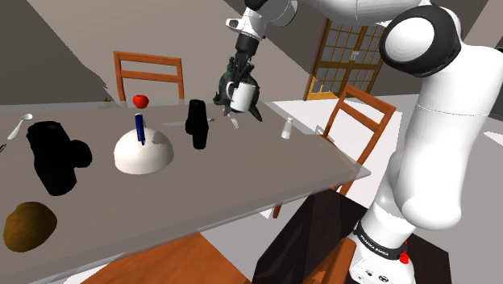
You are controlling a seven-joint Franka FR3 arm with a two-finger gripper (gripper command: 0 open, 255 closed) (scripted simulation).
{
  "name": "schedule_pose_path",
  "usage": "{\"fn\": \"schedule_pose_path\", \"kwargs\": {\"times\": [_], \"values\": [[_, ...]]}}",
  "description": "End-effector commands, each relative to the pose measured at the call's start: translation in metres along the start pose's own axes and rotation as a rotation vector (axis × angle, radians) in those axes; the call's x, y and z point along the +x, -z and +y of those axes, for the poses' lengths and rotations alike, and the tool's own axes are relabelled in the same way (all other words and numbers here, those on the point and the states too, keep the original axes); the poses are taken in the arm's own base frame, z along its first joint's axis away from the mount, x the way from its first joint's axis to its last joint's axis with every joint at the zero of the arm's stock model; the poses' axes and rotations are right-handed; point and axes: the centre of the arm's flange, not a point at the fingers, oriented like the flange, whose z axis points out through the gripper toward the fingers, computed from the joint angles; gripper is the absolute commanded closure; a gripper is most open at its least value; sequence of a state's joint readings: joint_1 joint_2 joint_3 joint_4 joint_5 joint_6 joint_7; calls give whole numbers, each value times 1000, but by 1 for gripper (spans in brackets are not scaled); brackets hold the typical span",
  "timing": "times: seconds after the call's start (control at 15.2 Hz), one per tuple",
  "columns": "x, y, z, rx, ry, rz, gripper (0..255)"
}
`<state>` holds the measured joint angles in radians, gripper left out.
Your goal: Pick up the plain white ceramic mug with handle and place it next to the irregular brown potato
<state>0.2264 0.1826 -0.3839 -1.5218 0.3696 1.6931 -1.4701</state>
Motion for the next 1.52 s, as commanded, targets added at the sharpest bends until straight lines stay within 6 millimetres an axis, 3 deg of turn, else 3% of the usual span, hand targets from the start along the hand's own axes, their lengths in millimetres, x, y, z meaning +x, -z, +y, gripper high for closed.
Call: {"fn": "schedule_pose_path", "kwargs": {"times": [0.0,1.45], "values": [[22,-6,-8,0,-1,0,255],[278,-87,-118,0,-1,0,255]]}}
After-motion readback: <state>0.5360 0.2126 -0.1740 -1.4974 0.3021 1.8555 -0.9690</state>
